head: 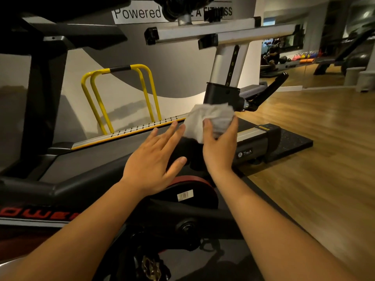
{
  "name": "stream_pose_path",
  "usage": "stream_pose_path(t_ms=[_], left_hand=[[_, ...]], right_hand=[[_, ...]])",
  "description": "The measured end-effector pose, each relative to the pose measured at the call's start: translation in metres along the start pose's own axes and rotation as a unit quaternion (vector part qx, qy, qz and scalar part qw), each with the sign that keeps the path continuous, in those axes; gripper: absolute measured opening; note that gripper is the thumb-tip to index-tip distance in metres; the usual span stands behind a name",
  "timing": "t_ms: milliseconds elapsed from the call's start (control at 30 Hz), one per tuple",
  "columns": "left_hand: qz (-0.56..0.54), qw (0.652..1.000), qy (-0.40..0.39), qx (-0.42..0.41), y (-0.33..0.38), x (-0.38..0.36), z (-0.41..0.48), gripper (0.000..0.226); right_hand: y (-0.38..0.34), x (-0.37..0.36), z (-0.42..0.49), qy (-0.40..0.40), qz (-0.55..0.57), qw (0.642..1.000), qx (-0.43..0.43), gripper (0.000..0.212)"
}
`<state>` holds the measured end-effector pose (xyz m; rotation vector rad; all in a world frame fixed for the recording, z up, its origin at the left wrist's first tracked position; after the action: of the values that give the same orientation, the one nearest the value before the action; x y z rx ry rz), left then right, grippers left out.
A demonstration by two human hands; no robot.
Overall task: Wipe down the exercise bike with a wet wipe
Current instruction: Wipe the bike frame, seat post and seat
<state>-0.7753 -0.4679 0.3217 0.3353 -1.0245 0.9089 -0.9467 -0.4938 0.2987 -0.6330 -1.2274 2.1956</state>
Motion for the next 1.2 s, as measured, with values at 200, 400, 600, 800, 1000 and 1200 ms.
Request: stream_pose_path(t_ms=[200,400,600,800,1000,1200], left_hand=[[0.009,1.000,0.001,0.001,-0.001,-0.001,0.000,0.069],[0.009,1.000,0.006,-0.015,-0.002,-0.002,-0.002,0.069],[0.028,0.999,-0.018,-0.018,-0.004,-0.006,0.001,0.072],[-0.015,1.000,-0.018,-0.002,-0.004,0.001,0.002,0.069],[-0.015,0.999,-0.048,-0.003,-0.002,0.009,0.002,0.067],[-0.015,0.998,-0.066,0.016,0.000,0.022,0.005,0.071]], right_hand=[[0.040,0.015,-0.040,-0.081,-0.094,0.991,0.055,0.083],[-0.004,-0.002,-0.003,0.022,-0.182,0.958,0.221,0.074],[0.039,0.021,-0.014,-0.105,-0.238,0.910,0.322,0.077],[-0.084,0.019,0.083,0.027,-0.091,0.938,0.333,0.083],[-0.136,-0.035,0.089,0.035,-0.223,0.866,0.445,0.075],[-0.099,0.026,0.144,-0.005,-0.354,0.796,0.492,0.062]])
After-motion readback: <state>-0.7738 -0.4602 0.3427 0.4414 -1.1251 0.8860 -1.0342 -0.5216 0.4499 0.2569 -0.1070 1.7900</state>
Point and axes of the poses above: each hand's wrist, its own z-axis towards the middle knuckle, its own x-axis out of the back of the hand, y = z × x, the point moved 1 cm from there along z, towards the middle knuckle, and after that the axes turned 2 degrees about x, right-handed, at the moved point
